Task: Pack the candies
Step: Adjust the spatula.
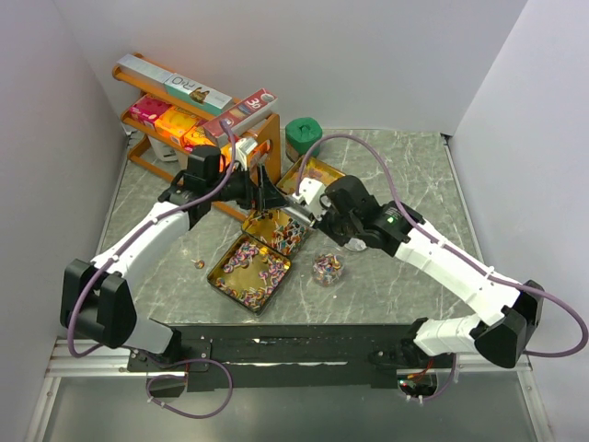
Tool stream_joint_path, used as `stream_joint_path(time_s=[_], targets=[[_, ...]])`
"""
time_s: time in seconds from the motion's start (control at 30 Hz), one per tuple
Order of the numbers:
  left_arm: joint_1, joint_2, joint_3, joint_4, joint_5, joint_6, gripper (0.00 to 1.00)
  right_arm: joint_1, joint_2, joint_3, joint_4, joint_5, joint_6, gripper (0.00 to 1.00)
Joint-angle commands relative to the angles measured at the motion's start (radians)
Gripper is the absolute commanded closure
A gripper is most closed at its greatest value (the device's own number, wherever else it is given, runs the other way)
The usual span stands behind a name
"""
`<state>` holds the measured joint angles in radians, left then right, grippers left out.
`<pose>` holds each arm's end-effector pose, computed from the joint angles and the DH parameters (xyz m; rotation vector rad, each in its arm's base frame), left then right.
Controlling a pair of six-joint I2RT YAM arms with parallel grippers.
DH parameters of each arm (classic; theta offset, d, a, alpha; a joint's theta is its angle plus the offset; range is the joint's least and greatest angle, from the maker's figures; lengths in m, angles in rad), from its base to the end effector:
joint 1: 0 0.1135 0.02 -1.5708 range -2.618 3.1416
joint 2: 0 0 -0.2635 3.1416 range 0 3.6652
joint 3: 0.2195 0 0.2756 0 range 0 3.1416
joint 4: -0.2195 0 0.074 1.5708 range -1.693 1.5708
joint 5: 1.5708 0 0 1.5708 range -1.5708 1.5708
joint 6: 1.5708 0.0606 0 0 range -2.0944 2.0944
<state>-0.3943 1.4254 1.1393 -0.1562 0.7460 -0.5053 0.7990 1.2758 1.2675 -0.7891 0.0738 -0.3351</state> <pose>0.3202 -0.1778 0.3052 0.3978 2.0990 -1.3014 0.2172 0.2167 0.3272 -1.2426 2.0177 0.1367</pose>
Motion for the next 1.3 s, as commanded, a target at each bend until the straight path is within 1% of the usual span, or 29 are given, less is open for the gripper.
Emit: stream_joint_path(time_s=[0.0,0.03,0.1,0.13,0.2,0.27,0.3,0.33,0.4,0.43,0.47,0.5,0.53,0.57,0.6,0.7,0.73,0.8,0.83,0.9,0.93,0.97,1.0,1.07,1.13,1.17,1.2,1.23,1.27], targets=[[-0.003,0.036,0.019,0.058,0.082,0.008,0.12,0.016,-0.05,-0.014,0.063,-0.068,-0.035,1.0],[-0.003,0.047,0.026,0.052,0.125,0.017,0.19,0.016,-0.052,-0.016,0.064,-0.068,-0.035,1.0],[-0.003,0.087,0.06,0.006,0.166,0.059,0.25,0.017,-0.056,-0.014,0.067,-0.092,-0.038,1.0],[-0.003,0.098,0.069,-0.006,0.205,0.07,0.31,0.017,-0.059,-0.013,0.071,-0.101,-0.036,1.0],[-0.005,0.122,0.083,-0.032,0.239,0.094,0.37,0.017,-0.079,-0.019,0.097,-0.14,-0.042,1.0],[-0.008,0.132,0.089,-0.04,0.279,0.106,0.51,0.017,-0.092,-0.031,0.126,-0.147,-0.032,1.0],[-0.009,0.132,0.091,-0.037,0.288,0.105,0.58,0.017,-0.098,-0.033,0.131,-0.143,-0.022,1.0],[-0.011,0.133,0.089,-0.028,0.303,0.103,0.77,0.017,-0.099,-0.034,0.137,-0.12,-0.01,1.0],[-0.015,0.133,0.088,-0.007,0.323,0.085,0.98,0.017,-0.096,-0.031,0.149,-0.097,0.036,1.0],[-0.015,0.135,0.086,0.001,0.32,0.076,0.99,0.016,-0.095,-0.028,0.148,-0.068,0.056,0.88],[-0.017,0.13,0.082,0.007,0.287,0.058,0.99,0.016,-0.093,-0.019,0.154,-0.042,0.101,0.76],[-0.015,0.126,0.079,0.009,0.264,0.047,0.99,0.013,-0.093,-0.016,0.162,-0.025,0.128,0.55],[-0.015,0.122,0.076,0.015,0.239,0.039,0.99,0.006,-0.098,-0.017,0.171,-0.016,0.155,0.13],[-0.017,0.113,0.071,0.015,0.208,0.018,0.99,0.0,-0.104,-0.023,0.178,-0.026,0.207,0.01],[-0.017,0.109,0.065,0.023,0.161,0.004,0.99,-0.026,-0.116,-0.025,0.185,-0.041,0.234,0.0],[-0.017,0.084,0.04,0.072,0.08,-0.064,0.99,-0.079,-0.133,-0.034,0.206,-0.109,0.333,0.0],[-0.017,0.081,0.034,0.084,0.057,-0.081,0.99,-0.116,-0.142,-0.043,0.244,-0.123,0.403,0.0],[-0.017,0.07,0.037,0.089,-0.003,-0.12,0.99,-0.17,-0.176,-0.077,0.29,-0.166,0.459,0.0],[-0.017,0.067,0.045,0.09,-0.043,-0.128,0.99,-0.229,-0.188,-0.088,0.347,-0.18,0.519,0.0],[-0.017,0.058,0.051,0.087,-0.091,-0.154,0.99,-0.291,-0.21,-0.102,0.396,-0.218,0.574,0.0],[-0.015,0.053,0.057,0.09,-0.135,-0.176,0.99,-0.352,-0.21,-0.094,0.421,-0.223,0.635,0.0],[-0.015,0.052,0.062,0.09,-0.157,-0.188,0.99,-0.381,-0.204,-0.091,0.439,-0.285,0.66,0.01],[-0.017,0.05,0.068,0.098,-0.192,-0.202,0.99,-0.417,-0.193,-0.082,0.447,-0.301,0.726,0.01],[-0.017,0.046,0.073,0.127,-0.218,-0.251,0.99,-0.487,-0.147,-0.045,0.456,-0.328,0.793,0.01],[-0.017,0.043,0.074,0.148,-0.255,-0.318,0.99,-0.542,-0.112,-0.031,0.47,-0.376,0.913,0.04],[-0.015,0.044,0.073,0.177,-0.266,-0.343,0.99,-0.561,-0.102,-0.043,0.535,-0.414,0.954,0.11],[-0.017,0.043,0.065,0.22,-0.272,-0.367,0.99,-0.575,-0.095,-0.078,0.586,-0.484,1.049,0.15],[-0.015,0.041,0.062,0.243,-0.283,-0.416,0.99,-0.587,-0.084,-0.097,0.626,-0.506,1.102,0.18],[-0.017,0.041,0.059,0.266,-0.29,-0.439,0.99,-0.598,-0.075,-0.118,0.746,-0.54,1.149,0.23]])
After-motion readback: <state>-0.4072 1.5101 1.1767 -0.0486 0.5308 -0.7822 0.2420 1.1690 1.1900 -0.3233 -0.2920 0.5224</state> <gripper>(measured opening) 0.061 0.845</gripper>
